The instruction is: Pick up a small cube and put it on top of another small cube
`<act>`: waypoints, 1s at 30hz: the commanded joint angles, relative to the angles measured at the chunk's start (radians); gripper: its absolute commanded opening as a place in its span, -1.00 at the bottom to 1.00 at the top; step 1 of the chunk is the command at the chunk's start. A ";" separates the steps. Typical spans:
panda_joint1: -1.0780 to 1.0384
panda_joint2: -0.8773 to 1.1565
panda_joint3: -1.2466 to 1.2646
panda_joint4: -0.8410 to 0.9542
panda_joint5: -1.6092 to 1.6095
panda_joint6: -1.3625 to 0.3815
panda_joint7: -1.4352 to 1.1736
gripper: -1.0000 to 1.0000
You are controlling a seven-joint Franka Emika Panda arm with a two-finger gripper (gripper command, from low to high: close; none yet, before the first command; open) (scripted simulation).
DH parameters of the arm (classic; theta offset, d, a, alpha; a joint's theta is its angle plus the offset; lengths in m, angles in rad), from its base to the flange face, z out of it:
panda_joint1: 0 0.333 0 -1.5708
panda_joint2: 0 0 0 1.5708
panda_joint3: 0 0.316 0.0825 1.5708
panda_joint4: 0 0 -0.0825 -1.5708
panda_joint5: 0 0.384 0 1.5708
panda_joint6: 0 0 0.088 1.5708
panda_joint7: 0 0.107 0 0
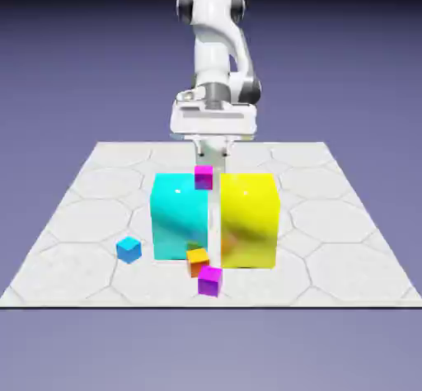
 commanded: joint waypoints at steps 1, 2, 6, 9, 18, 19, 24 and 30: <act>0.012 0.020 -0.036 0.024 0.036 -0.042 -0.005 0.00; 0.023 0.039 -0.073 0.047 0.072 -0.083 -0.010 0.00; 0.062 0.151 -0.216 0.125 0.227 -0.253 -0.010 0.00; 0.086 0.255 -0.322 0.172 0.349 -0.384 0.003 0.00; 0.159 0.566 -0.641 0.315 0.716 -0.775 0.042 0.00; 0.167 0.601 -0.676 0.331 0.757 -0.819 0.047 0.00; 0.208 0.773 -0.854 0.410 0.961 -1.036 0.069 0.00; 0.257 0.981 -1.066 0.506 1.206 -1.297 0.095 0.00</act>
